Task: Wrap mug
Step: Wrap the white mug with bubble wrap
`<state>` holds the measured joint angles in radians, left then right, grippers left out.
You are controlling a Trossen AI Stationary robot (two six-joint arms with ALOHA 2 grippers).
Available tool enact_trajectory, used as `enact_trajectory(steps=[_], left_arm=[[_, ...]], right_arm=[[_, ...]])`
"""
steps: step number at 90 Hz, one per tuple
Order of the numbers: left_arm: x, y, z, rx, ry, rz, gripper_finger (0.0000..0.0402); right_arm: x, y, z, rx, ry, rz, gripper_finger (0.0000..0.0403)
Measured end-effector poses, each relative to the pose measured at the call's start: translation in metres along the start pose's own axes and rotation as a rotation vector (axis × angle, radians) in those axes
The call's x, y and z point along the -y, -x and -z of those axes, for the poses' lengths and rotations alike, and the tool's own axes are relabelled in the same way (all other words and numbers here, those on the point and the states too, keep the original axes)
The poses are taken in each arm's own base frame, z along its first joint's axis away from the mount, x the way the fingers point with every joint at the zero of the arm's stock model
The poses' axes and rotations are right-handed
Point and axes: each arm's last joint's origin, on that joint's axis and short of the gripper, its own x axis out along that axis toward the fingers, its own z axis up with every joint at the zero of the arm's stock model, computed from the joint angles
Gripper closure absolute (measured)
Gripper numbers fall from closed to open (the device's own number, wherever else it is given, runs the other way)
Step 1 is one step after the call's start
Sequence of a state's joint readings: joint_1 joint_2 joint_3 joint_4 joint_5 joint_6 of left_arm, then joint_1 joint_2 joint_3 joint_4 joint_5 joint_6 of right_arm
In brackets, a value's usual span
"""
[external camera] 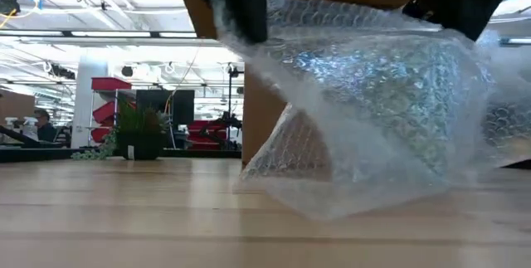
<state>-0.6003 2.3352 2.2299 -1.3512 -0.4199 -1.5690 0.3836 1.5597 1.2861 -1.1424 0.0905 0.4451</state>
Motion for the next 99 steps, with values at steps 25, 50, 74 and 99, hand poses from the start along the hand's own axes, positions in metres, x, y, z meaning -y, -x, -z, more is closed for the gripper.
enact_trajectory(steps=[25, 50, 74, 99], left_arm=[[0.0, 0.002, 0.0, -0.032, -0.029, 0.011, 0.0401], [0.001, -0.001, -0.006, -0.1, -0.074, 0.024, 0.0401], [0.001, -0.005, -0.014, -0.099, -0.064, 0.021, 0.0401], [0.001, -0.006, -0.015, -0.104, -0.039, 0.02, 0.0401]], right_arm=[[0.006, 0.004, 0.0, 0.016, -0.011, 0.1, 0.0328], [0.018, 0.018, 0.007, -0.016, -0.065, 0.107, 0.0316], [0.019, 0.074, 0.028, 0.041, -0.162, -0.027, 0.0316], [-0.029, 0.115, 0.053, 0.256, 0.011, -0.428, 0.0316]])
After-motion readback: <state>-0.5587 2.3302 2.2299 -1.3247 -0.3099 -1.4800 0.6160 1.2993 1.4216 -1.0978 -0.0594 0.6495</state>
